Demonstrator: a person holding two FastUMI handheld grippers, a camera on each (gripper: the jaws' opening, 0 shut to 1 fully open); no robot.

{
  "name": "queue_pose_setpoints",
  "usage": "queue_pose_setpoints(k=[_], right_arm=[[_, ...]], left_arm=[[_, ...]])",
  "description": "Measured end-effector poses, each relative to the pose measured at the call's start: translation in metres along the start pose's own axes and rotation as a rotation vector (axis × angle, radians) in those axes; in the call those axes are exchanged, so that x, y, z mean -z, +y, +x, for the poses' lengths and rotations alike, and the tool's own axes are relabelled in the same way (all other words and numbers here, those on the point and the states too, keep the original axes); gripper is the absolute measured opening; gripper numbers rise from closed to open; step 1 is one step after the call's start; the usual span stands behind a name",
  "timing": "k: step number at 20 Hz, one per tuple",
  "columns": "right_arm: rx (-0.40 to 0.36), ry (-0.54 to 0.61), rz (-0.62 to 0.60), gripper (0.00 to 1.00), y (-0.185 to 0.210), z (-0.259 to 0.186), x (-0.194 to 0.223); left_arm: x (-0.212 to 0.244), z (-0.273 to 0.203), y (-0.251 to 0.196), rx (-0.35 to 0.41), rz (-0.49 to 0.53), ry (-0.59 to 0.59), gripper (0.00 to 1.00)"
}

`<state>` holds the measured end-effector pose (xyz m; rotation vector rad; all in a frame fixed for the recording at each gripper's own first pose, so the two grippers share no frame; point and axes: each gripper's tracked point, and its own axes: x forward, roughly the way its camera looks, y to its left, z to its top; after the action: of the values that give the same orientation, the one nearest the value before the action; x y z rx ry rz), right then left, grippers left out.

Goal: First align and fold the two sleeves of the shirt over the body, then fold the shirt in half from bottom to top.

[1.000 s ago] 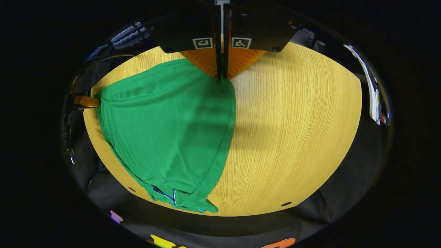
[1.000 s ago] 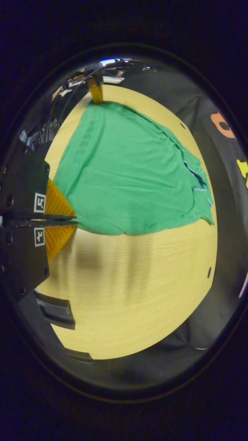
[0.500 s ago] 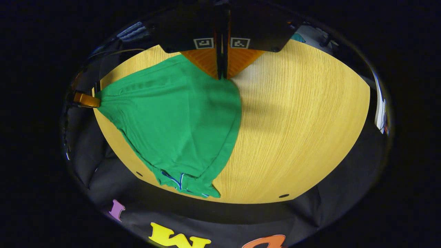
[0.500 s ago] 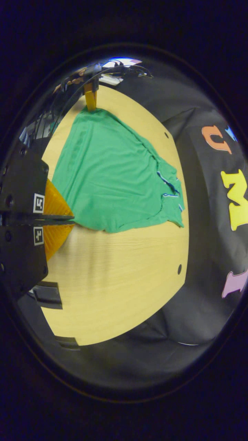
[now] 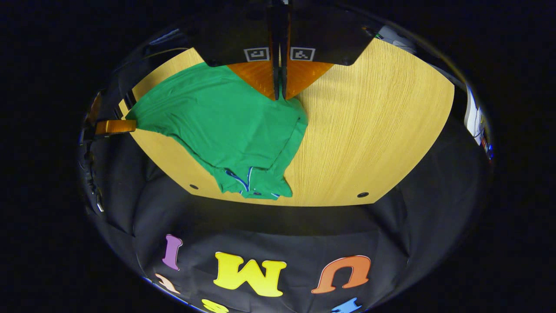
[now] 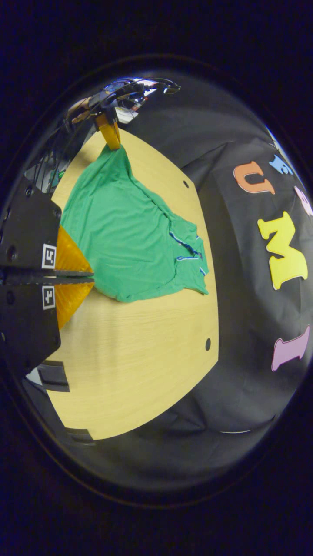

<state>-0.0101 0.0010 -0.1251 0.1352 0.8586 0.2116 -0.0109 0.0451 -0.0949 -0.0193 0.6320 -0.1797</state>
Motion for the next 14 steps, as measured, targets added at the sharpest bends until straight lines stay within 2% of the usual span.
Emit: queue_pose_setpoints(k=[10, 14], right_arm=[[-0.023, -0.043, 0.018, 0.00, 0.002, 0.018, -0.064], [0.005, -0.012, 0.010, 0.00, -0.006, 0.025, -0.052]], left_arm=[[-0.087, 0.027, -0.021, 0.047, 0.003, -0.190, 0.04], [-0.077, 0.026, -0.027, 0.041, 0.025, -0.163, 0.03]])
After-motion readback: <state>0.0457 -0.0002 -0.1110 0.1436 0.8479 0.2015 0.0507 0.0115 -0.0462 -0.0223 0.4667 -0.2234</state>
